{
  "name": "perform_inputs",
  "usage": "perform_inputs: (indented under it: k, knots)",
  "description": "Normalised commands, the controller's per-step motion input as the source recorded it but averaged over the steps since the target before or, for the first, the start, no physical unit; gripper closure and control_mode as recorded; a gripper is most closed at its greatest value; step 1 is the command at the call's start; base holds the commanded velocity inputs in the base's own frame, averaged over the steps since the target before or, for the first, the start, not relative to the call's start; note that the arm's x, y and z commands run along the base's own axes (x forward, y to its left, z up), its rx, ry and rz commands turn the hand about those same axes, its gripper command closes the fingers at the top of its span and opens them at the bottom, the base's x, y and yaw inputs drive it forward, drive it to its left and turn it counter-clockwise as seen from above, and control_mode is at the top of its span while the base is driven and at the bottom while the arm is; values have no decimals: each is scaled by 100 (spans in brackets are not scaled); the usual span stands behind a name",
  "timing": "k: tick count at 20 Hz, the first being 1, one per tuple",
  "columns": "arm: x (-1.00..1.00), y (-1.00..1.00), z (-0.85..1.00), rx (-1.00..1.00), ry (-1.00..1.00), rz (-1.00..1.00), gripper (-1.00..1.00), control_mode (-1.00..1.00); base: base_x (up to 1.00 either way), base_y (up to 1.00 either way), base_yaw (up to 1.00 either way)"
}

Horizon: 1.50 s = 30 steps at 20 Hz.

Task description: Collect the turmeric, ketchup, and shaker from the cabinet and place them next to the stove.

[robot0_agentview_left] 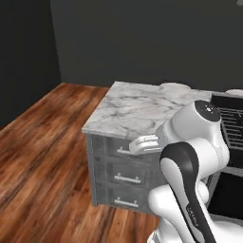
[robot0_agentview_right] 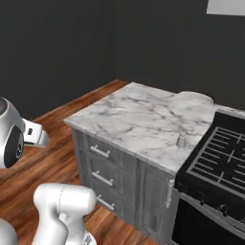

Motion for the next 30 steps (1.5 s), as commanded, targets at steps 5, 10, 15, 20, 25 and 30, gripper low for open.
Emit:
perform_inputs:
  k: [5, 10, 15, 20, 25, 30]
  knots:
    - [0, 0, 0, 0, 0, 0, -100, 100, -1, 42, 64]
    - [0, 0, 0, 0, 0, 0, -100, 100, 0, 31, 68]
    - [0, 0, 0, 0, 0, 0, -100, 100, 0, 24, 70]
    - [0, 0, 0, 0, 0, 0, -100, 100, 0, 23, 71]
    - [0, 0, 0, 0, 0, 0, -100, 100, 0, 24, 70]
    - [0, 0, 0, 0, 0, 0, -100, 100, 0, 30, 66]
